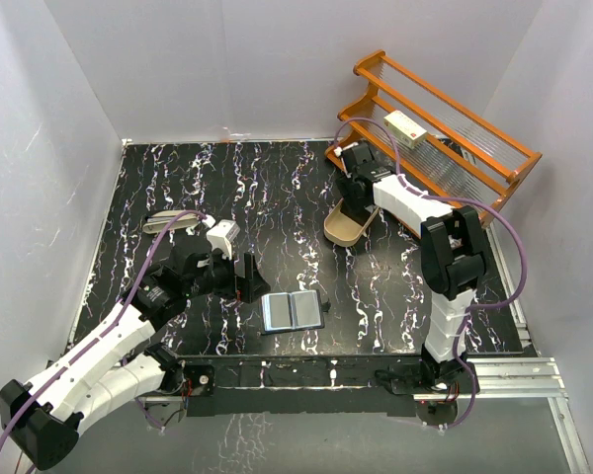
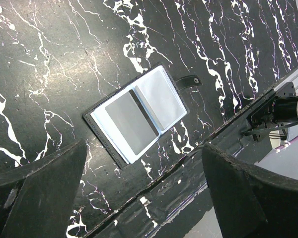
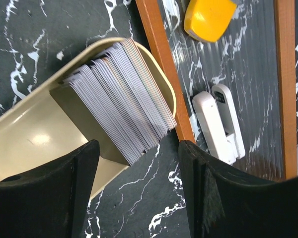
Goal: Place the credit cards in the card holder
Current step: Pick up the credit card from the storage box.
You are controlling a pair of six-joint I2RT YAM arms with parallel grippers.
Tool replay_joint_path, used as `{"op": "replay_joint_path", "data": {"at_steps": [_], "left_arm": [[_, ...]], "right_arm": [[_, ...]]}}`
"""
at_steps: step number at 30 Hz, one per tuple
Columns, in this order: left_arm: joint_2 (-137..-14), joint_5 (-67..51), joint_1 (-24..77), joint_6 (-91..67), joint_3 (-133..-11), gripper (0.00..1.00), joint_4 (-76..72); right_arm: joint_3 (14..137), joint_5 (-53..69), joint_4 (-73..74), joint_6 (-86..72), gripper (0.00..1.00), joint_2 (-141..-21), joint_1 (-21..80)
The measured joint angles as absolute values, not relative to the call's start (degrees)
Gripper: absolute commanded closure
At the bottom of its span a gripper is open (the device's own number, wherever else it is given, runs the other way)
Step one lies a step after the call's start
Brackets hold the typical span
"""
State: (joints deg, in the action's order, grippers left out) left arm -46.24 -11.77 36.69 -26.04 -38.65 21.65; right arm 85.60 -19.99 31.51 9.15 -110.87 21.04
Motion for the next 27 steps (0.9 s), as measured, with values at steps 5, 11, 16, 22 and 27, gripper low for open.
{"op": "replay_joint_path", "data": {"at_steps": [5, 11, 16, 22, 27], "left_arm": [[-46.13, -11.53, 36.69, -26.00, -38.65, 0.01, 21.74], [-45.74, -11.09, 36.69, -26.00, -38.65, 0.01, 22.33], [-45.60, -10.94, 36.69, -26.00, -38.65, 0.01, 22.63], [-45.58, -10.74, 36.69, -26.00, -38.65, 0.01, 22.83], [-45.58, -10.68, 36.69, -25.98, -38.65, 0.01, 22.83]], "right_arm": [[89.03, -18.79, 31.99, 10.66, 0.32, -112.97, 21.06], [90.61, -17.50, 32.53, 12.23, 0.31, -115.63, 21.06], [91.42, -17.50, 33.08, 13.13, 0.34, -117.89, 21.06], [91.42, -19.16, 33.15, 13.45, 0.42, -118.26, 21.76], [91.42, -20.21, 33.15, 13.43, 0.50, -118.26, 22.26]]}}
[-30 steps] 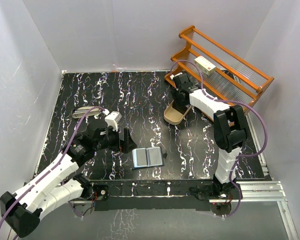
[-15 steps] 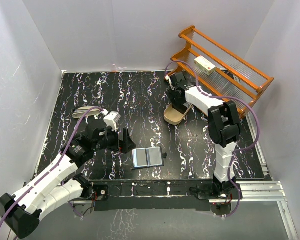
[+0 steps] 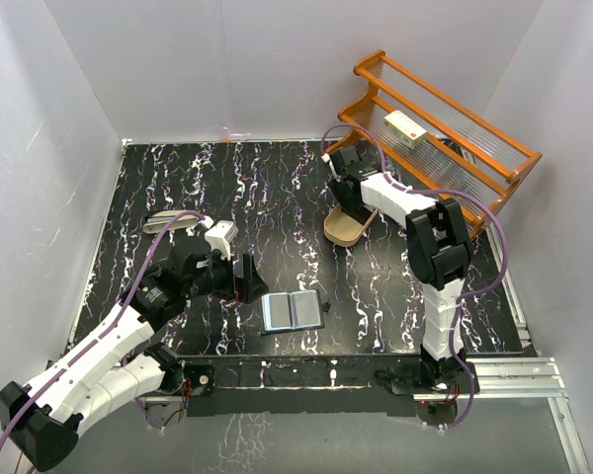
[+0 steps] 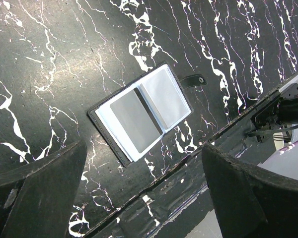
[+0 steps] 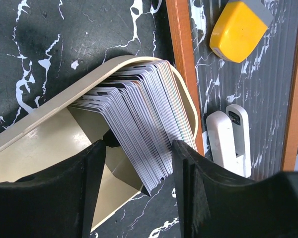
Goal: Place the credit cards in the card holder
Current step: Pick up the credit card from the storage box.
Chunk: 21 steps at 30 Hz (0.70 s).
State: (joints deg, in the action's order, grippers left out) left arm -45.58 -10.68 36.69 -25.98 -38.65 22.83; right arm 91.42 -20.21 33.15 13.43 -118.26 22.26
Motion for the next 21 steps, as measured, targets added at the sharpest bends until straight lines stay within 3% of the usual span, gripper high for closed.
{"op": "replay_joint_path", "data": {"at_steps": [13, 21], "left_arm": [[-45.32, -10.26, 36.69, -26.02, -38.65, 0.01, 23.03], [-45.15, -10.00, 36.69, -26.02, -38.68, 0.01, 23.22]], "right_arm": [[92.16, -22.31, 33.69, 13.45, 0.63, -118.26, 23.42], [93.21, -23.35, 34.85, 13.58, 0.75, -118.26, 24.01]]}}
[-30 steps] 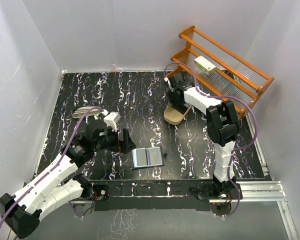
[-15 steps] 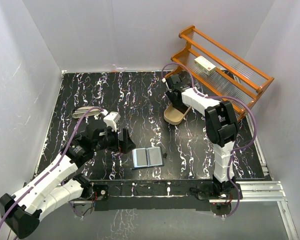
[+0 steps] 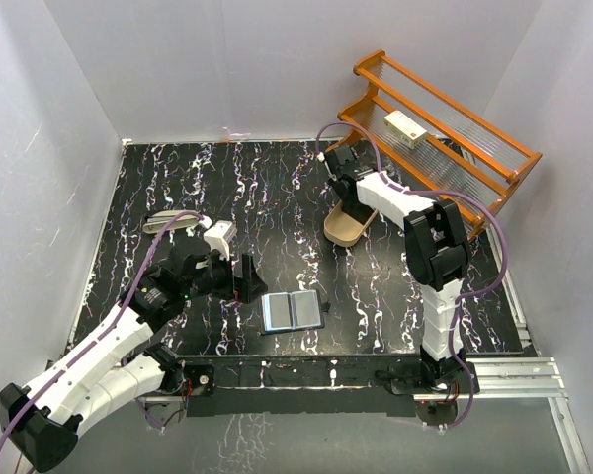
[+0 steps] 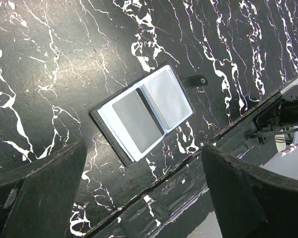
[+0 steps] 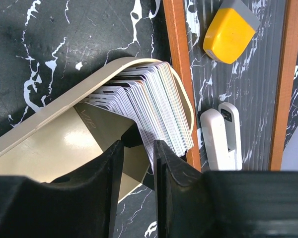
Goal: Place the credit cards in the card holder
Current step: Pick up the credit card from the storage box.
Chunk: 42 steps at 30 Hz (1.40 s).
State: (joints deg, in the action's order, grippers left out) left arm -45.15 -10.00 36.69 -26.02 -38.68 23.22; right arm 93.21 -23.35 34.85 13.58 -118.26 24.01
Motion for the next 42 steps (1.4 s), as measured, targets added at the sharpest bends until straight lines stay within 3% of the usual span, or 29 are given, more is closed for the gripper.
{"op": "replay_joint_path", "data": {"at_steps": [7, 10, 21, 33, 42], "left_arm": [[-44.40, -9.37, 36.69, -26.13, -38.68, 0.01, 23.31], [-44.36, -8.16, 36.69, -26.41, -38.68, 0.01, 23.97], [-44.36, -6.15, 36.69, -27.73, -38.70, 0.04, 24.51], [-43.72, -7.64, 36.58, -33.04, -38.37, 0.12, 23.38], [-44.58, -17.43, 36.56, -43.97, -33.80, 0.24, 13.74]], "right_arm": [[93.93, -23.40, 36.18, 13.56, 0.86, -118.26, 24.29], [95.22, -23.97, 38.06, 13.21, 1.00, -118.26, 25.02], [95.44, -22.55, 45.12, 8.43, 1.00, -116.53, 28.60], [88.77, -18.46, 47.99, 1.26, 1.00, -101.51, 34.61], [81.41, -7.14, 46.89, -8.25, 1.00, -89.32, 38.89]]}}
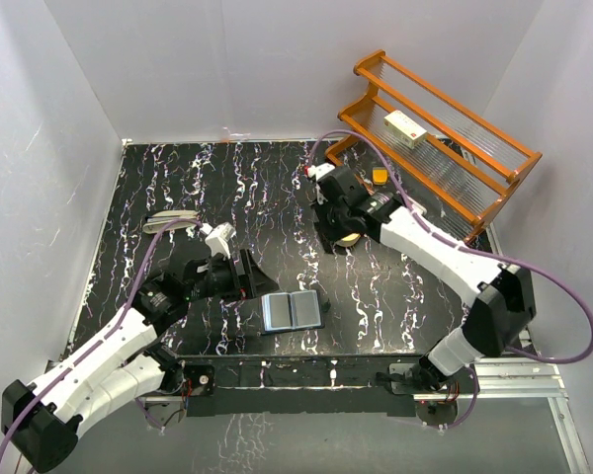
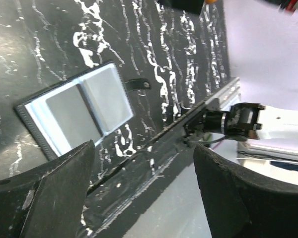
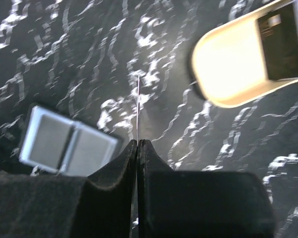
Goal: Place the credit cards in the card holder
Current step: Pick up the credit card from the storage box.
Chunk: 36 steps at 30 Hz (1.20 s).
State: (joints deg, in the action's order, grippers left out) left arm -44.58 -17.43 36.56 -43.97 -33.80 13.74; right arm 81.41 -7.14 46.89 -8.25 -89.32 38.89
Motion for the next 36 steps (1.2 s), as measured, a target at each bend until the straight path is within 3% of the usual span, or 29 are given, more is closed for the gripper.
{"op": "replay_joint_path", "data": {"at_steps": [9, 21, 22, 25, 26, 28, 36], "left_arm": [[-43.92, -22.15, 36.56, -54.92, -31.99, 0.45, 3.88], [-44.16, -25.80, 36.56, -61.91, -31.70, 0.57, -5.13], [-44.16, -26.17, 36.56, -62.26, -31.57, 0.60, -5.96], [-44.16, -26.87, 36.56, -63.24, -31.16, 0.94, -7.51], [-44.16, -26.98, 36.56, -63.40, -31.05, 1.00, -7.49], [-44.16, -27.33, 36.38, -63.88, -30.92, 1.00, -7.49], [-43.27, -27.57, 36.40, -63.99, -30.89, 1.00, -7.38]], "right_arm": [[64.95, 15.51, 33.65, -20.25, 1.00, -74.65, 39.38], [49.89, 35.24, 11.25, -37.47, 1.00, -63.02, 39.38], [49.50, 36.07, 10.28, -38.37, 1.00, -62.98, 39.38], [48.86, 37.85, 7.42, -40.58, 1.00, -62.98, 39.38], [48.86, 38.20, 6.94, -40.86, 1.00, -62.98, 39.38], [48.84, 38.57, 5.91, -41.19, 1.00, -62.98, 39.20], [47.53, 36.67, 6.87, -42.09, 0.67, -63.11, 38.96]]}}
